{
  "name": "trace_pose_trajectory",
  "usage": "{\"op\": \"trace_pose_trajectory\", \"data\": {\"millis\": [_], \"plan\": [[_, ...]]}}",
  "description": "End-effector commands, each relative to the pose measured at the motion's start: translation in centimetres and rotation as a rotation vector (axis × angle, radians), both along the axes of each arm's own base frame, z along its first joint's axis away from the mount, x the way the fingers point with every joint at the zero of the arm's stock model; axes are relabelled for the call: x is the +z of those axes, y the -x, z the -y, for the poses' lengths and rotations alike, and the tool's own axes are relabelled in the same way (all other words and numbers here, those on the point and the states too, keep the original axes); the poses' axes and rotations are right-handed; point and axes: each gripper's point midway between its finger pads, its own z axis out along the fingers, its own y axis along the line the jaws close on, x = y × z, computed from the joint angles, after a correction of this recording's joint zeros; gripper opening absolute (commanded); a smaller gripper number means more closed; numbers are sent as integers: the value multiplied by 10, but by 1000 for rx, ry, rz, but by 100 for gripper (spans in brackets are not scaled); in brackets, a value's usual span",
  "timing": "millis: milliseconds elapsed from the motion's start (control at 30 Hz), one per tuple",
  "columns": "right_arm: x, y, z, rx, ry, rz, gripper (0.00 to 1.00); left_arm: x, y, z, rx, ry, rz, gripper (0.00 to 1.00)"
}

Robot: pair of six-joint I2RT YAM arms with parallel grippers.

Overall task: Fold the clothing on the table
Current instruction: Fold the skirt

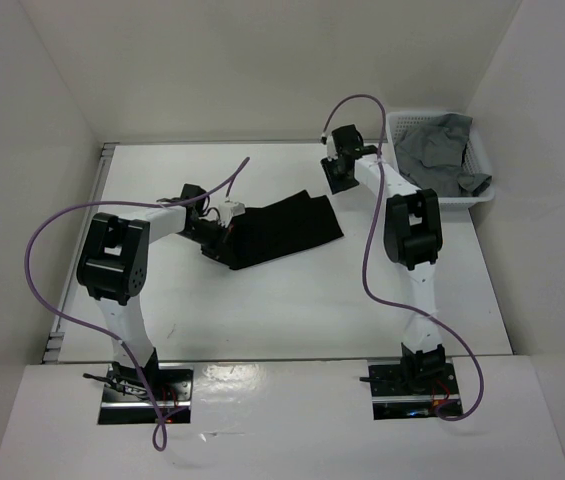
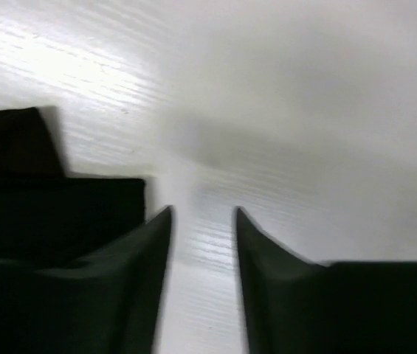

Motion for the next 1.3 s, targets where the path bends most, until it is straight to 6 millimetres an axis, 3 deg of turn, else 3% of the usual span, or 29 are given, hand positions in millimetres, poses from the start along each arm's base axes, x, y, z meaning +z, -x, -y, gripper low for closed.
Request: {"op": "trace_pose_trajectory", "data": {"millis": [0,33,100,133,233,267,367,400,533,700,967,1133,1267], "plan": [[58,-20,19,-99,24,138,50,17,5,3,-33,31,40,0],[64,-19,21,-106,27,154,53,16,4,1,-31,20,42,1],[75,-13,22,-106,22,170,56,26,1,1,-28,17,76,14],[97,-9,23,-107,12,206,59,28,2,-1,-25,8,81,20],[101,13,14,-64,-26,186,65,49,-5,-1,-15,10,143,42],[116,21,10,-43,-57,203,67,57,-6,-2,-12,6,171,46],[110,50,-13,71,-50,162,68,66,-14,-10,20,-1,197,60],[92,67,-27,122,-36,104,70,66,-14,-10,20,-1,197,62],[55,109,-52,238,6,-5,70,67,-29,-22,77,-4,216,64],[36,143,-71,340,-37,-82,70,70,-58,-25,145,-14,263,62],[23,154,-72,362,-30,-115,70,74,-110,-20,224,8,314,57],[13,163,-67,361,-24,-137,70,53,-121,-18,240,9,275,56],[7,169,-63,356,-12,-150,70,47,-130,-16,248,14,275,56]]}}
